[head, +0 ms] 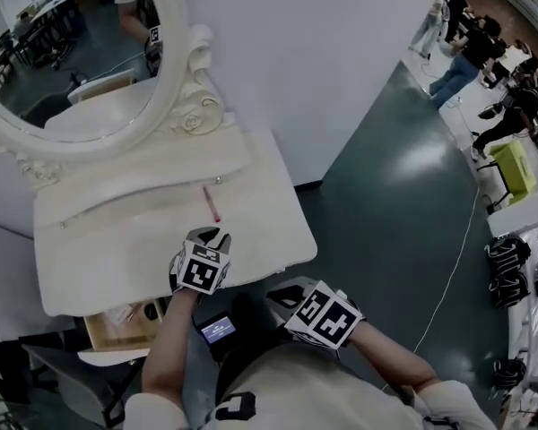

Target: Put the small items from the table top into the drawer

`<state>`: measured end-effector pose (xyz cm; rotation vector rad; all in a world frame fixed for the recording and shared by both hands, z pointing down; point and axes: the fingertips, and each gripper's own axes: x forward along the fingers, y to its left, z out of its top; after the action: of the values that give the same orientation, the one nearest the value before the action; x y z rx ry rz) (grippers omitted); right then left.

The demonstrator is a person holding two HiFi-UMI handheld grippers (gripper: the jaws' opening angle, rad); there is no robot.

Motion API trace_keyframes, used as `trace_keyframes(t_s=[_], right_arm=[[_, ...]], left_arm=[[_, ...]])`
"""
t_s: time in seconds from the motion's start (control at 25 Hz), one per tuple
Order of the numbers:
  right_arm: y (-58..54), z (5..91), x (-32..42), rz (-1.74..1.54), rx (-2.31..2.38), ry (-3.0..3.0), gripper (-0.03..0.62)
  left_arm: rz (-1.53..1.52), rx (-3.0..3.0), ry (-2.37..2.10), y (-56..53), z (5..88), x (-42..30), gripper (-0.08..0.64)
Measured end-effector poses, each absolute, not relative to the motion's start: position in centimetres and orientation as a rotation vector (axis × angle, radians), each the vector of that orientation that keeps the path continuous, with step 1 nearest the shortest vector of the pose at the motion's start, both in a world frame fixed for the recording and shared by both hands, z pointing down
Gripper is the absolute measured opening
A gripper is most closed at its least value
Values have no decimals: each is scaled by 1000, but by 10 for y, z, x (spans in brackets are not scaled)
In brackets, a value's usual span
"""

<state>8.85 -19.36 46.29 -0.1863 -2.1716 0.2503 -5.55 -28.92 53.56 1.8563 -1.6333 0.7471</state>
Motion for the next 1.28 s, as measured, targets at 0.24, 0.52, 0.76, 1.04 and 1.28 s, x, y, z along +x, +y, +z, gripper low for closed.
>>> trace_keyframes(t_s=[0.24, 0.52, 0.76, 1.04, 1.28], right_arm=[[-179, 474, 58, 303, -254, -2138, 28], [-172, 488, 35, 346, -272, -2105, 28], [-171, 497, 32, 384, -272, -2083, 28], [-176, 498, 36, 424, -238, -2080, 28], [-185, 496, 36, 425, -237, -2090, 28]], left_arm=[[698, 1719, -1683, -278, 552, -99, 140], [667, 1668, -1740, -305, 573, -130, 203], [647, 1611, -1723, -326, 598, -139, 224], [698, 1570, -1706, -335, 622, -142, 224], [686, 1580, -1721, -342, 623, -149, 227]])
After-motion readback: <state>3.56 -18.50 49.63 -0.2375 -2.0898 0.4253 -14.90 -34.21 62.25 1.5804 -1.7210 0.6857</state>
